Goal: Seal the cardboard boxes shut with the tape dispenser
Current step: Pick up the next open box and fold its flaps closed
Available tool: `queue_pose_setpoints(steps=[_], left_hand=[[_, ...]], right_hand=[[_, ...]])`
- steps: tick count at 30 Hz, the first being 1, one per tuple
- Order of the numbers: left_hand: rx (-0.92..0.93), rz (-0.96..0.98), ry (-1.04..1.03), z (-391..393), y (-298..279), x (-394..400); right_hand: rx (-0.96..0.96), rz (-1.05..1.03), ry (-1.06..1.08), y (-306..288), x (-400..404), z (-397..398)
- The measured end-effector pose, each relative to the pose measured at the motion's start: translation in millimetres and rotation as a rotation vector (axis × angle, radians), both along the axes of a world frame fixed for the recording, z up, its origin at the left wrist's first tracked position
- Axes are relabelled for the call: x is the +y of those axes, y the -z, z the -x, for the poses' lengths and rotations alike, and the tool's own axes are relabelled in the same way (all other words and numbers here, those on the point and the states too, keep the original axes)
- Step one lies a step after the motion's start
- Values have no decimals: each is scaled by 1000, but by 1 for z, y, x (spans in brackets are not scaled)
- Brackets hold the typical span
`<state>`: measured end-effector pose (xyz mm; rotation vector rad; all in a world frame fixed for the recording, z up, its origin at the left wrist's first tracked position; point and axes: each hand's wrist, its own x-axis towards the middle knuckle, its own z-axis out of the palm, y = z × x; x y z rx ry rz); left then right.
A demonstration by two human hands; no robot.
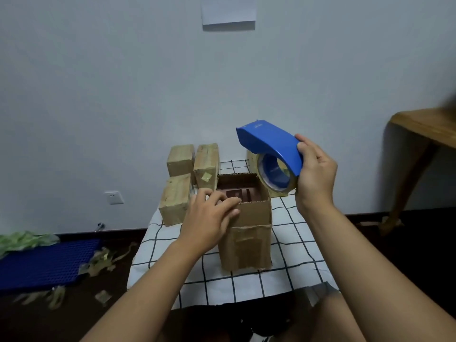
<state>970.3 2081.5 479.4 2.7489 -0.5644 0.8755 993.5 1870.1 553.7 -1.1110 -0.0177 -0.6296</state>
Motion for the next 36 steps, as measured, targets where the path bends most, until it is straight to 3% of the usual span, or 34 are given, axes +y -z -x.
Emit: queue_pose_setpoints(steps=[11,17,28,36], left_hand=[[-3,-205,-72,-11,-3,8],[-59,-193,-88,-16,6,4],[1,101,-15,-20,22,-6],[210,270,22,-21,25,-6]], right_hand=[[59,38,12,11,1,-11],[85,94,15,22,5,-13],[175,-8,33,38,4,-23],[223,-15,14,47,10,-25]])
